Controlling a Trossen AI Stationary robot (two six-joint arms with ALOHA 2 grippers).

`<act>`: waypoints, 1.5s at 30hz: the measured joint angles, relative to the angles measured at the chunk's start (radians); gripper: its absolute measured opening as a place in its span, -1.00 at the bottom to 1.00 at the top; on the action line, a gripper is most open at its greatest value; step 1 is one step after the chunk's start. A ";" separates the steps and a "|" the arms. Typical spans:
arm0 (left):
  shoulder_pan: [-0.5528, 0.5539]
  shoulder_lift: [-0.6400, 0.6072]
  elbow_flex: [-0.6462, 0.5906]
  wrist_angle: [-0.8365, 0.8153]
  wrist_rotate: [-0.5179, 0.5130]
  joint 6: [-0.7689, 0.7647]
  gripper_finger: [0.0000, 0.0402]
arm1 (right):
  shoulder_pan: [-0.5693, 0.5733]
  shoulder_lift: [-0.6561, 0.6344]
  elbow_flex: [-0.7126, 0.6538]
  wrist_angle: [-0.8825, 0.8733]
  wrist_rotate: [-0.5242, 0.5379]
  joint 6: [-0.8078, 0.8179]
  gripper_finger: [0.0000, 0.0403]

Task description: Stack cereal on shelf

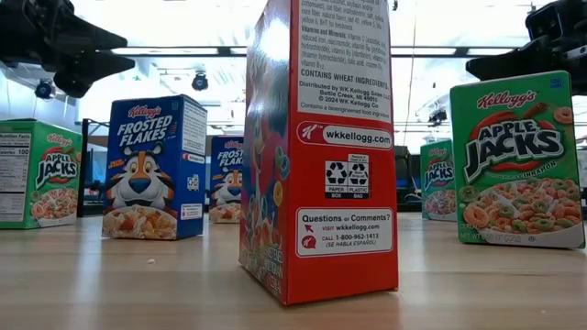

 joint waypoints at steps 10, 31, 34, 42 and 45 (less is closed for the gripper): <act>0.000 0.000 0.000 0.000 0.000 0.000 0.07 | 0.000 0.000 0.000 0.000 0.000 0.000 -0.94; 0.000 0.000 0.000 0.000 0.000 0.000 0.07 | 0.000 0.000 0.000 0.001 0.000 0.011 -0.94; 0.000 0.000 0.000 0.000 0.000 0.000 0.07 | 0.000 0.000 0.000 0.001 0.001 0.150 -0.94; 0.000 0.000 0.000 0.216 0.003 -0.057 0.07 | 0.000 0.000 0.000 0.001 0.000 0.228 -0.94; 0.000 0.000 0.000 0.311 0.003 -0.042 0.07 | 0.000 0.000 0.000 0.001 0.000 0.277 -0.94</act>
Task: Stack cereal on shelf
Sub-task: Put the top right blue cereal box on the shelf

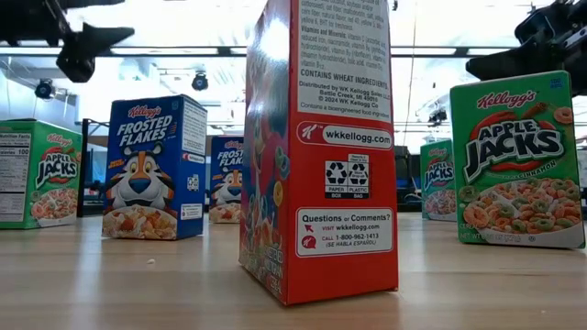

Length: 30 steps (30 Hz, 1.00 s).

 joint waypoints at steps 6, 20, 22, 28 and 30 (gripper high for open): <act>0.000 0.000 0.000 0.147 -0.002 0.192 0.07 | 0.000 0.000 0.000 0.008 0.090 -0.026 -0.94; 0.000 0.000 0.000 0.250 -0.004 0.150 0.07 | 0.000 0.061 0.004 0.347 0.262 0.090 -0.94; 0.000 0.000 0.000 0.250 -0.004 0.150 0.07 | 0.000 0.096 0.024 0.333 0.288 0.091 -0.94; 0.000 0.002 0.000 0.259 -0.006 0.307 0.07 | 0.000 0.277 0.137 0.336 0.349 0.069 -0.94; 0.000 0.002 0.000 0.263 -0.006 0.349 0.07 | -0.001 0.354 0.190 0.337 0.372 0.049 -0.94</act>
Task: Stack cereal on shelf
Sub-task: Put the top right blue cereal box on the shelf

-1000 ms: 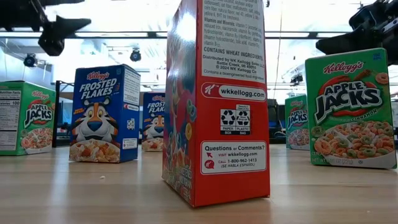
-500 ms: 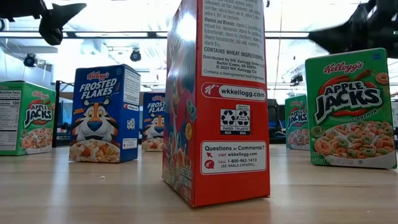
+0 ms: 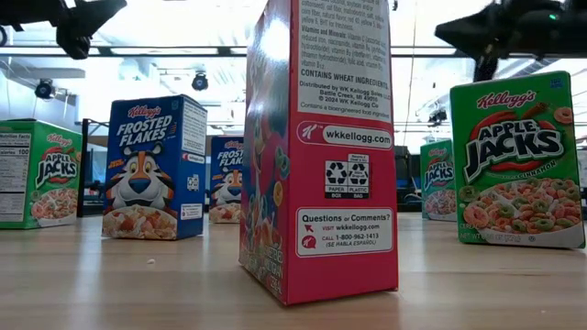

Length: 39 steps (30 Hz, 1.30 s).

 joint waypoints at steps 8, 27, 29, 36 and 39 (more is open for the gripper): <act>0.000 0.031 0.000 -0.010 0.000 -0.027 0.07 | -0.001 0.304 0.302 -0.190 0.054 0.019 -0.94; 0.000 0.059 0.000 0.021 0.000 -0.016 0.07 | -0.070 0.887 1.060 -1.194 0.071 0.232 -0.94; 0.000 0.059 0.000 0.028 0.000 -0.011 0.07 | -0.073 0.927 1.115 -1.262 0.069 0.233 -0.94; 0.000 0.059 0.000 0.035 0.000 0.007 0.07 | -0.076 1.000 1.233 -1.421 0.061 0.242 -0.94; 0.000 0.059 0.000 0.035 0.000 0.002 0.07 | -0.076 1.008 1.247 -1.434 0.040 0.244 -0.94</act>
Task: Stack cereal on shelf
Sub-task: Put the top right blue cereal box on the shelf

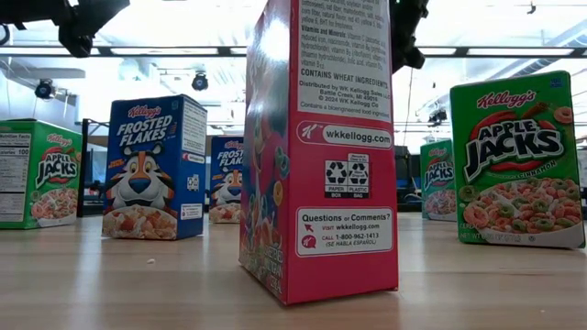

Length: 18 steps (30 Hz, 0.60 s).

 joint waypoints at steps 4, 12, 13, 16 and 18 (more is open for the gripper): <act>0.000 0.001 0.000 -0.003 0.000 -0.012 0.07 | 0.000 0.000 0.000 -0.004 -0.005 0.042 -0.94; 0.000 0.009 0.000 -0.004 0.000 -0.025 0.07 | 0.000 0.000 -0.001 -0.008 -0.047 0.150 -0.94; 0.000 0.009 0.000 -0.003 0.000 -0.025 0.07 | 0.000 0.000 -0.001 -0.009 -0.057 0.156 -0.94; 0.000 0.010 0.000 -0.003 0.000 -0.025 0.07 | 0.000 0.000 -0.001 -0.008 -0.074 0.165 -0.94; 0.000 0.010 0.000 -0.003 0.000 -0.025 0.07 | 0.000 0.000 -0.001 -0.008 -0.075 0.165 -0.93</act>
